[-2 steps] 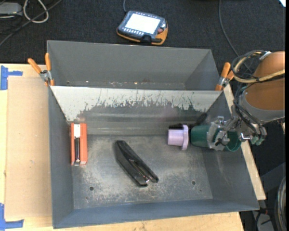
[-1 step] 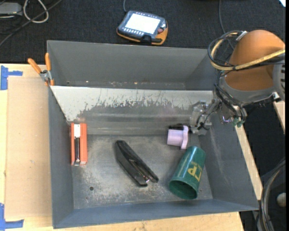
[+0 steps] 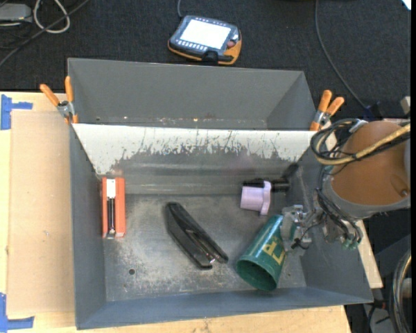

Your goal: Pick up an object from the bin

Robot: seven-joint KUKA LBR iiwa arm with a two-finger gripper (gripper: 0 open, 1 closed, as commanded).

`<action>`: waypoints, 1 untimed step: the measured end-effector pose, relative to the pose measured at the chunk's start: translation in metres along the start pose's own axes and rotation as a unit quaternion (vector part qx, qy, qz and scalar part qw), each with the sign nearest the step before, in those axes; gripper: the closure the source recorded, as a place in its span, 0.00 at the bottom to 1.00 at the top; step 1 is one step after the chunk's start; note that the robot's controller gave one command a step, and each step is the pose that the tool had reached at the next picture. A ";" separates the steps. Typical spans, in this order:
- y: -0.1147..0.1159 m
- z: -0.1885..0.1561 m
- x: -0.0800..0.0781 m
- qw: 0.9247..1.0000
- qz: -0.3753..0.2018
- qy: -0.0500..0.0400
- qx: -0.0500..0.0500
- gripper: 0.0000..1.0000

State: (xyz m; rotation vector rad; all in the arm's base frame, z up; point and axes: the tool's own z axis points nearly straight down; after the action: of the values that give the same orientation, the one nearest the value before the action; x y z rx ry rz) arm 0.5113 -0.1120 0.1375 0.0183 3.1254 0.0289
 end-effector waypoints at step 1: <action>0.016 -0.003 -0.011 1.000 -0.011 -0.006 0.001 1.00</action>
Offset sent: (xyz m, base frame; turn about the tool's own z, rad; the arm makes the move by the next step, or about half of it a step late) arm -0.0252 0.0617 -0.0511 -0.1559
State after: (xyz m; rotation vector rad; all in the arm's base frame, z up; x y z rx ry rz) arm 0.5220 -0.0958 0.1413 -0.0159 3.1123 0.0257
